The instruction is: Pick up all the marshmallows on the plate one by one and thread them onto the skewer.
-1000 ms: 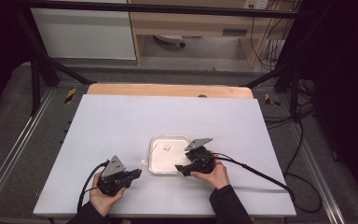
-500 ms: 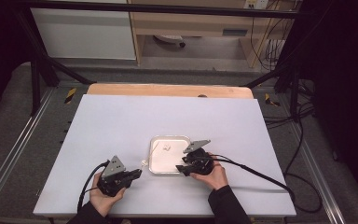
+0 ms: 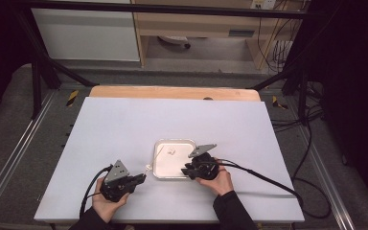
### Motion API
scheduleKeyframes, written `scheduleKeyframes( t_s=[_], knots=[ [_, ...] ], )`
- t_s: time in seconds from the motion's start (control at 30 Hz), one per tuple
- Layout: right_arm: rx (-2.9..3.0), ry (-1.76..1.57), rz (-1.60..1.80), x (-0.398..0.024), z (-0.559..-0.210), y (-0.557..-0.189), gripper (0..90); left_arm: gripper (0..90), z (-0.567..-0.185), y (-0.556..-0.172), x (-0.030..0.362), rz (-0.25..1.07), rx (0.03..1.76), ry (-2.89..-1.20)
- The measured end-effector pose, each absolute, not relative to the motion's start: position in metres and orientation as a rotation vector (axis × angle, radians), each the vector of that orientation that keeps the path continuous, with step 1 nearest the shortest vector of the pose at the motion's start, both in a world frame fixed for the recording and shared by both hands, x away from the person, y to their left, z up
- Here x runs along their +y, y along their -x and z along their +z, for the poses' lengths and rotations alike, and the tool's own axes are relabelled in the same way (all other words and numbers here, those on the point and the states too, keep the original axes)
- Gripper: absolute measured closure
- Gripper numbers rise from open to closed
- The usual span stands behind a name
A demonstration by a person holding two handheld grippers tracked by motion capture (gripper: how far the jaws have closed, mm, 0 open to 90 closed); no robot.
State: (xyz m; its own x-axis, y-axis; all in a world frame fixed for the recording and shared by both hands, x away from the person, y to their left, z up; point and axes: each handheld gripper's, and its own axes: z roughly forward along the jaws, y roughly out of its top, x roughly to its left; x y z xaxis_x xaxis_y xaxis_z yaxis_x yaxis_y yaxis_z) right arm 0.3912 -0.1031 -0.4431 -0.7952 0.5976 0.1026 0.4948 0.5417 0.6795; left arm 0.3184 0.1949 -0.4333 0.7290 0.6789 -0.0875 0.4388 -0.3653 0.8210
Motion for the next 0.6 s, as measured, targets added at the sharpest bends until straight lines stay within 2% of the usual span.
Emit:
scheduleKeyframes(
  t_s=[0.6],
  knots=[
    [2.51, -0.967, 1.473, -0.121, -0.395, -0.389, 73.9, 88.4, -0.433, -0.316, 0.191, 0.323, 0.815, -2.02]
  ],
)
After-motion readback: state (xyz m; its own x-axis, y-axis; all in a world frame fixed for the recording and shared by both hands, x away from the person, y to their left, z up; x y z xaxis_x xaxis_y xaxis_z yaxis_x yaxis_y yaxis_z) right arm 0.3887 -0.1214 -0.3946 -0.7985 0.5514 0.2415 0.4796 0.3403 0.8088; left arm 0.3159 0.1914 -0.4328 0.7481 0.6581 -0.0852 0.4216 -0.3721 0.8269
